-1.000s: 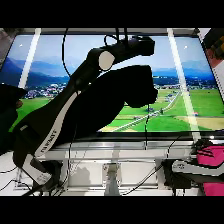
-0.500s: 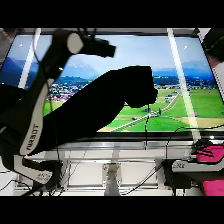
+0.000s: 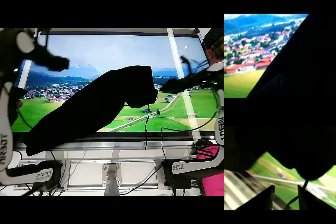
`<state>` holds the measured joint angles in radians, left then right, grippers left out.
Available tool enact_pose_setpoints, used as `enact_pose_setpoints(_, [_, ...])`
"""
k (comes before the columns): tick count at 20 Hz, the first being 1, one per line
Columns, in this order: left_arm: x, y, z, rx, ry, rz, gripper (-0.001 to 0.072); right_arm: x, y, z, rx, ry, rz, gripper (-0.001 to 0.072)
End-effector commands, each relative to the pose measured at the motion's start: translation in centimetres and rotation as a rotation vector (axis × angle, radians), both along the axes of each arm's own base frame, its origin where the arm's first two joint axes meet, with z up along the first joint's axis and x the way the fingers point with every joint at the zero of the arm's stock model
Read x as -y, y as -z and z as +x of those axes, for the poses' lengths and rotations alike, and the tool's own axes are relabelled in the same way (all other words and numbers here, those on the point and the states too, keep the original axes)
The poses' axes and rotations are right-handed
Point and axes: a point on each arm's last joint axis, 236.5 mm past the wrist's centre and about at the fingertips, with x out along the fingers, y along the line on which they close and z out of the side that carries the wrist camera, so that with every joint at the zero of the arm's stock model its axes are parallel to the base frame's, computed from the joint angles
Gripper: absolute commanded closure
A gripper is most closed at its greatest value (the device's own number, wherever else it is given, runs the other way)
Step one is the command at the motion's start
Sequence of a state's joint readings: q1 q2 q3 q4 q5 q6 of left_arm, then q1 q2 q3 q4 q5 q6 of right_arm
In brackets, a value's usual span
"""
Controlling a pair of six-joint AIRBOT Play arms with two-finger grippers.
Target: Fold the clothes and pants, and hang the long-sleeved shirts on hangers.
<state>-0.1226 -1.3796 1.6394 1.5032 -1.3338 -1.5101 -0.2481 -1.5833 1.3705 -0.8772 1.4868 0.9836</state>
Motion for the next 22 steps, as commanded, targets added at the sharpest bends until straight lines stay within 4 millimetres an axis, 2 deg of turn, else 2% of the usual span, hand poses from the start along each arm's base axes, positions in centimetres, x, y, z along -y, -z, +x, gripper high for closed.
enact_pose_setpoints(1, [-6.3,3.1,-5.3,-0.114,-0.11,0.025,0.0703,-1.1,4.7,-0.4,0.047,-0.171,-0.234,0.0368])
enact_pose_setpoints(3, [-8.8,5.3,-8.5,-0.176,-0.181,0.021,0.0703,-1.5,5.4,-0.2,0.06,-0.199,-0.279,0.037])
enact_pose_setpoints(6, [-11.0,7.7,-12.6,-0.222,-0.215,0.031,0.0703,-1.5,6.6,-0.2,0.036,-0.201,-0.277,0.037])
enact_pose_setpoints(8, [-12.3,8.3,-14.4,-0.222,-0.269,0.024,0.0703,-1.7,7.4,-0.3,0.015,-0.203,-0.266,0.037])
enact_pose_setpoints(11, [-13.9,8.3,-15.7,-0.218,-0.331,0.018,0.0703,-3.4,8.0,-0.6,-0.024,-0.192,-0.182,0.0375])
enact_pose_setpoints(12, [-14.3,8.2,-15.9,-0.214,-0.344,0.017,0.0703,-4.1,7.8,-0.8,-0.036,-0.195,-0.15,0.0417])
enact_pose_setpoints(13, [-14.4,8.2,-15.9,-0.214,-0.341,0.02,0.0703,-4.4,7.6,-0.9,-0.038,-0.193,-0.133,0.0534])
enact_pose_setpoints(14, [-14.5,8.2,-15.9,-0.212,-0.33,0.023,0.0703,-4.6,7.4,-0.9,-0.038,-0.19,-0.123,0.0689])
enact_pose_setpoints(16, [-14.5,8.2,-15.7,-0.205,-0.317,0.024,0.0703,-4.3,7.1,-0.9,-0.047,-0.174,-0.114,0.0697])
enact_pose_setpoints(17, [-14.4,8.1,-15.5,-0.195,-0.315,0.021,0.0703,-3.5,6.6,0.0,-0.041,-0.102,-0.108,0.0697])
enact_pose_setpoints(19, [-14.7,7.8,-14.7,-0.156,-0.319,0.026,0.0703,0.6,5.1,2.3,-0.01,0.076,-0.118,0.0697])
enact_pose_setpoints(20, [-14.8,7.7,-14.2,-0.134,-0.322,0.028,0.0703,3.9,4.1,3.5,0.008,0.176,-0.123,0.0697])
enact_pose_setpoints(22, [-14.7,7.3,-13.1,-0.088,-0.324,0.014,0.0702,11.9,2.4,5.4,0.037,0.437,-0.132,0.0698])
